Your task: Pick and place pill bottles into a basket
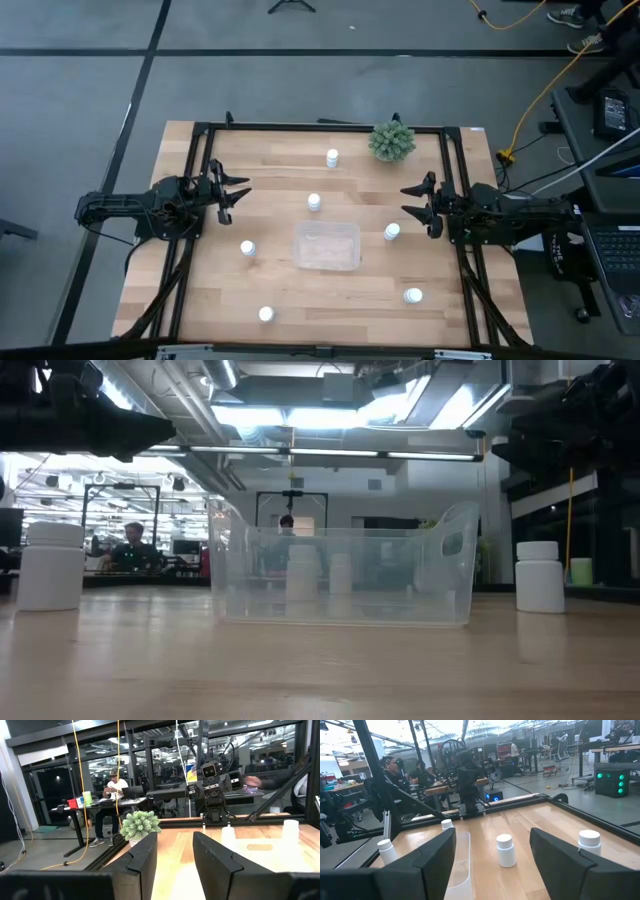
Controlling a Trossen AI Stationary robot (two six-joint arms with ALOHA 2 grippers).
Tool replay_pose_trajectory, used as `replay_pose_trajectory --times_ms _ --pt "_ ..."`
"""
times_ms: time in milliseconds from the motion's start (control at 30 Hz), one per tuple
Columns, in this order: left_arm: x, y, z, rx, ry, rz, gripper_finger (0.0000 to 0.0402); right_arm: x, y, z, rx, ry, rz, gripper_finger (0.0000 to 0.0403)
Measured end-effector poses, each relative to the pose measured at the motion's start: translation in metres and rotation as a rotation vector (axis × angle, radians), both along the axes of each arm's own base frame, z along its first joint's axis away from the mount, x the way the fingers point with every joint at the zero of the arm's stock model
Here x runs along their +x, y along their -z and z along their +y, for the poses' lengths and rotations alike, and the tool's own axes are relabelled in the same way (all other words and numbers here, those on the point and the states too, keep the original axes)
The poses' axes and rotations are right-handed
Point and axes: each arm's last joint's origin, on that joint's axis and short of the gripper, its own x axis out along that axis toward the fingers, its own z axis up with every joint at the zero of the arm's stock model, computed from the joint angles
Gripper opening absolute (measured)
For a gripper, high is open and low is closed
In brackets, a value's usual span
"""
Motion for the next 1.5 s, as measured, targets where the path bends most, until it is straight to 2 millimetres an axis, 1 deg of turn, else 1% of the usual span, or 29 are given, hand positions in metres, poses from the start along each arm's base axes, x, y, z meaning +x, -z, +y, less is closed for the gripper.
replay_pose_trajectory --times_ms 100,200,467,567,633,767,900,1033,1167,1233,1367,1500 --pt "0.000 0.000 0.000 -0.010 -0.007 -0.005 0.0123 0.000 0.000 0.000 0.000 0.000 0.000 0.0257" --pt "-0.002 -0.002 0.003 -0.035 -0.122 -0.034 0.0125 0.000 0.000 0.000 0.000 0.000 -0.001 0.0257" --pt "-0.005 -0.002 0.009 -0.013 -0.348 -0.005 0.0119 0.000 -0.003 0.000 0.000 0.002 -0.032 0.0257" --pt "-0.005 -0.002 0.009 -0.080 -0.346 -0.039 0.0120 0.000 -0.003 0.000 0.004 0.001 -0.031 0.0257" --pt "-0.005 -0.004 0.009 -0.185 -0.326 -0.116 0.0120 0.000 -0.003 0.000 0.002 0.001 -0.030 0.0257" --pt "-0.007 -0.011 0.009 -0.449 -0.256 -0.318 0.0118 0.000 -0.003 0.000 0.002 0.001 -0.029 0.0257" --pt "-0.008 -0.015 0.009 -0.593 -0.207 -0.429 0.0117 0.000 -0.003 0.000 0.005 0.001 -0.030 0.0257" --pt "-0.009 -0.016 0.009 -0.609 -0.199 -0.446 0.0118 0.000 -0.003 0.000 -0.002 0.001 -0.031 0.0257" --pt "-0.009 -0.016 0.009 -0.611 -0.206 -0.448 0.0120 -0.001 -0.007 0.000 0.072 -0.010 -0.077 0.0257" --pt "-0.009 -0.015 0.010 -0.615 -0.229 -0.455 0.0120 -0.001 -0.010 0.000 0.083 -0.012 -0.111 0.0257" --pt "-0.011 -0.015 0.012 -0.625 -0.314 -0.479 0.0119 -0.003 -0.017 0.000 0.038 -0.006 -0.186 0.0257" --pt "-0.011 -0.015 0.012 -0.634 -0.350 -0.493 0.0121 -0.004 -0.020 0.000 0.086 -0.017 -0.224 0.0257"
